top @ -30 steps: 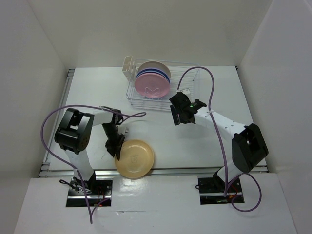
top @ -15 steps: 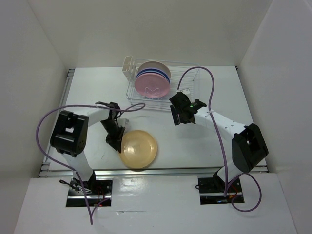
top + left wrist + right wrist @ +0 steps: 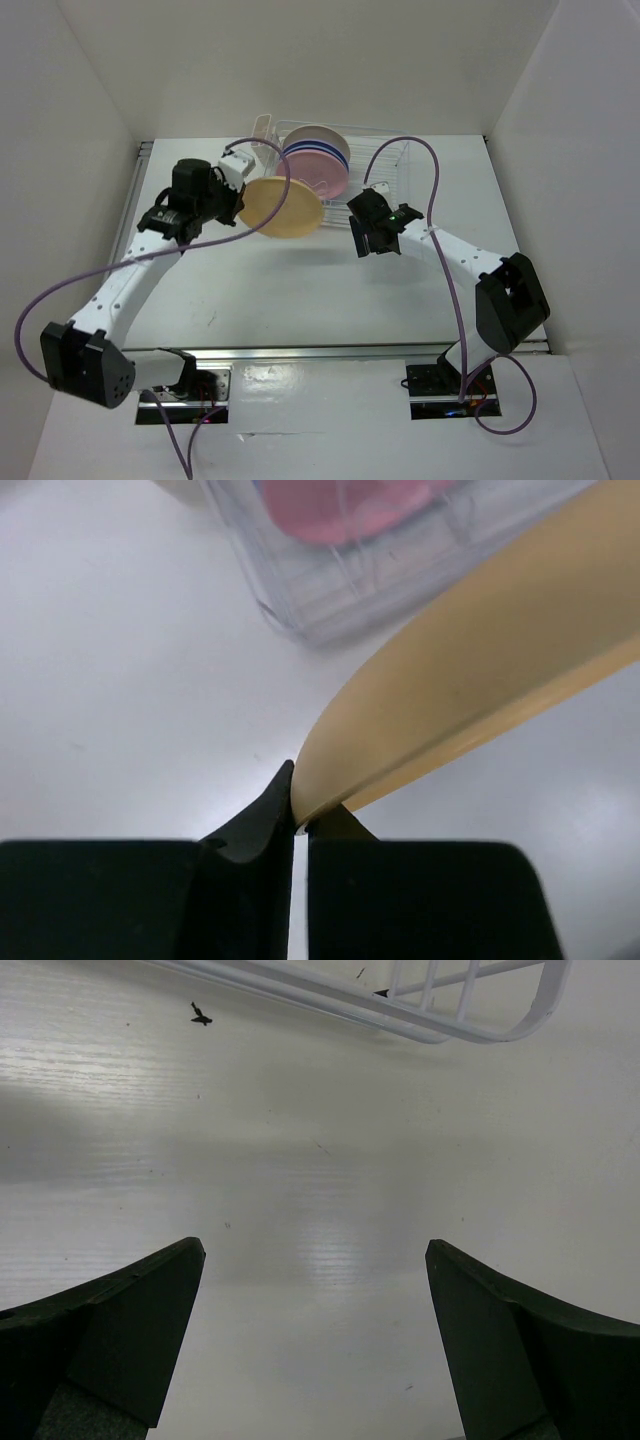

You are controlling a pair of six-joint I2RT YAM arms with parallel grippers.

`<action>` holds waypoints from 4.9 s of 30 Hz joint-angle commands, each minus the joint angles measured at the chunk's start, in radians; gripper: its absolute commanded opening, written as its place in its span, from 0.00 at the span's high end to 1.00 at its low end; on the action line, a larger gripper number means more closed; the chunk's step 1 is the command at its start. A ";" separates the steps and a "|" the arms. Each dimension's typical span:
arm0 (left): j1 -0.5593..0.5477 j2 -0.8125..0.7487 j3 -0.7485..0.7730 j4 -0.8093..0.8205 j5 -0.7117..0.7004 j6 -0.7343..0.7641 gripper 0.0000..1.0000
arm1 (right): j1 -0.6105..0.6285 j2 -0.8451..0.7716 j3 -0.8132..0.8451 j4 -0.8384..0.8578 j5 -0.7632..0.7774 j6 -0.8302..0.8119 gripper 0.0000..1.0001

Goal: Load the plates into the dish rack

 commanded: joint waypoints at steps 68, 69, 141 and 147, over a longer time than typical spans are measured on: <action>-0.196 0.743 0.042 1.467 -0.793 0.613 1.00 | 0.028 0.042 0.018 -0.023 0.058 0.033 0.00; -0.196 0.758 0.055 1.443 -0.828 0.613 1.00 | 0.028 0.042 0.018 -0.023 0.058 0.033 0.00; -0.246 0.043 0.311 0.616 -0.709 -0.077 0.00 | 0.039 -0.160 0.491 0.542 0.469 -0.541 0.00; -0.246 0.015 0.283 0.628 -0.717 -0.041 0.00 | 0.039 -0.140 0.500 0.555 0.494 -0.548 0.00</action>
